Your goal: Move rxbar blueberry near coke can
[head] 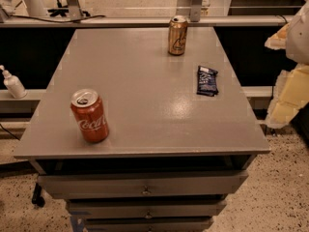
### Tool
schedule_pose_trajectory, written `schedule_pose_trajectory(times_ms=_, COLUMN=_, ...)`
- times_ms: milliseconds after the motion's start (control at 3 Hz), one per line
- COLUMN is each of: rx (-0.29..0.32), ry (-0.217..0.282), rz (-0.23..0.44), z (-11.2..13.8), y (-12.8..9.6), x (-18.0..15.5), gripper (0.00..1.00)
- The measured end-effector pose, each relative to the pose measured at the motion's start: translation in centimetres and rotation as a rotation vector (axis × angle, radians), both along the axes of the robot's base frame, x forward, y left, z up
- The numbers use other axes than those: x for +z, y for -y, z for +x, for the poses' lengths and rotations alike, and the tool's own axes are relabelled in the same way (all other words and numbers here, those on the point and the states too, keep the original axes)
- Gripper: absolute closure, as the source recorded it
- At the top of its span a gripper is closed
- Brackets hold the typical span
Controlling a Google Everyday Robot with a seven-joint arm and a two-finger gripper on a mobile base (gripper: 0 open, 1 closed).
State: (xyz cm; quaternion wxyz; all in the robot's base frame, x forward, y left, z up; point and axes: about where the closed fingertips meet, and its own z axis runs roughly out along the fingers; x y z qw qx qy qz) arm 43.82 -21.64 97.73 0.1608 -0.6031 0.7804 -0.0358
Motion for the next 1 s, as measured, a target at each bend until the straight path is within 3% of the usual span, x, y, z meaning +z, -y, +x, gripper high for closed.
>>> schedule_pose_trajectory(times_ms=667, rx=0.006, ry=0.016, rz=0.019, z=0.7, y=-0.5, x=-0.5, gripper=0.0)
schedule_pose_trajectory(times_ms=1000, rx=0.02, ry=0.032, rz=0.055, z=3.1, y=-2.2, x=-3.0, gripper=0.0)
